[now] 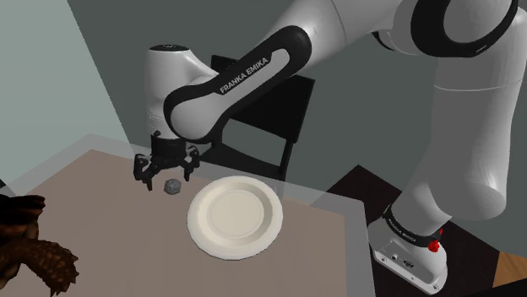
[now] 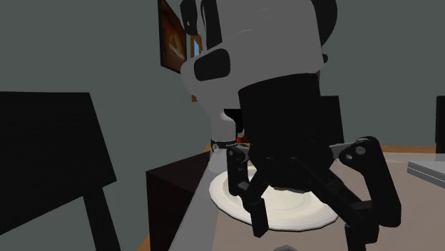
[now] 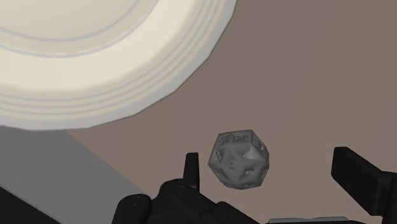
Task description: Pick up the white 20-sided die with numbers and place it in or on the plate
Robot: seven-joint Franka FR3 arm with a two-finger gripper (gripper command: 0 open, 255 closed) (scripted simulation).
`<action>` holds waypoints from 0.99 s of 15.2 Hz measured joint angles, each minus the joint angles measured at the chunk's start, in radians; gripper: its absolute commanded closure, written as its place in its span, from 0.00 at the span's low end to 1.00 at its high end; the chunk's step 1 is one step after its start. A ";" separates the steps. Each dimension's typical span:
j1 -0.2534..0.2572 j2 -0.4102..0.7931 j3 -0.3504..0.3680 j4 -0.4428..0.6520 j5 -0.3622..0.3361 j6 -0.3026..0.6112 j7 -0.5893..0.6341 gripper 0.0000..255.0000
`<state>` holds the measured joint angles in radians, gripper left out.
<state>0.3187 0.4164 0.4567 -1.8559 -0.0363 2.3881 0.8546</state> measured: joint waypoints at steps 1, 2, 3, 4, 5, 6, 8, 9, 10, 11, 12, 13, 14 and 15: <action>0.005 0.013 -0.003 0.007 -0.006 0.005 0.003 0.00; 0.010 0.026 -0.007 0.009 -0.012 0.016 0.008 0.00; 0.012 0.032 -0.008 0.007 -0.015 0.024 0.009 0.00; 0.013 0.035 -0.009 0.005 -0.016 0.028 0.009 0.00; 0.013 0.037 -0.010 0.005 -0.017 0.030 0.010 0.00; 0.014 0.038 -0.010 0.005 -0.018 0.031 0.010 0.00; 0.014 0.038 -0.010 0.005 -0.018 0.032 0.010 0.00; 0.014 0.038 -0.010 0.005 -0.018 0.032 0.010 0.00; 0.014 0.038 -0.010 0.005 -0.018 0.032 0.010 1.00; 0.014 0.038 -0.010 0.005 -0.018 0.032 0.010 1.00; 0.014 0.038 -0.010 0.005 -0.018 0.032 0.010 1.00; 0.014 0.038 -0.010 0.005 -0.018 0.032 0.010 1.00; 0.014 0.038 -0.010 0.005 -0.018 0.032 0.010 1.00; 0.014 0.038 -0.010 0.005 -0.018 0.032 0.010 1.00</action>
<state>0.3325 0.4548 0.4465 -1.8507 -0.0542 2.4201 0.8647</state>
